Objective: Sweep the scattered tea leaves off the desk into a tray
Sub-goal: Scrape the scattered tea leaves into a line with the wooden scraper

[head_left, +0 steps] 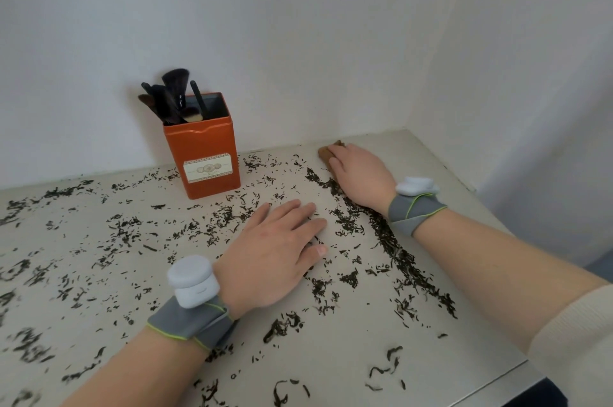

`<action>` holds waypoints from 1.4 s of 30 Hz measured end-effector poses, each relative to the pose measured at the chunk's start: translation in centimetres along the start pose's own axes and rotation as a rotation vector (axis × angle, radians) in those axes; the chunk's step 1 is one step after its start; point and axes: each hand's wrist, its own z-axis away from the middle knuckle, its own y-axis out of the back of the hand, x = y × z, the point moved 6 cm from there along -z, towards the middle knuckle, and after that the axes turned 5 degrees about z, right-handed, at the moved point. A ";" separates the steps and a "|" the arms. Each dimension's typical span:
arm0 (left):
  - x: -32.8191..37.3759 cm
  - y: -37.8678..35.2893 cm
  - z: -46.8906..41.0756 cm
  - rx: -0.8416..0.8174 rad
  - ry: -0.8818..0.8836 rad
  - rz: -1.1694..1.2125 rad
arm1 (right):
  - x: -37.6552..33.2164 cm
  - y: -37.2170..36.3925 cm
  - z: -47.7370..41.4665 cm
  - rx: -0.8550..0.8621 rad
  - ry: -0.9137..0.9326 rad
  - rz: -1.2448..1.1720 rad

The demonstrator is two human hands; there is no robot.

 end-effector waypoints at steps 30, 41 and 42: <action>0.0 0.0 0.1 -0.003 -0.003 -0.011 | 3.7 2.1 5.0 0.000 -0.118 0.058; 0.0 0.0 0.0 0.006 -0.007 0.006 | -0.6 2.5 4.8 0.012 -0.009 -0.107; 0.0 0.0 0.0 0.006 -0.006 0.008 | 0.0 3.1 4.9 0.034 -0.030 -0.113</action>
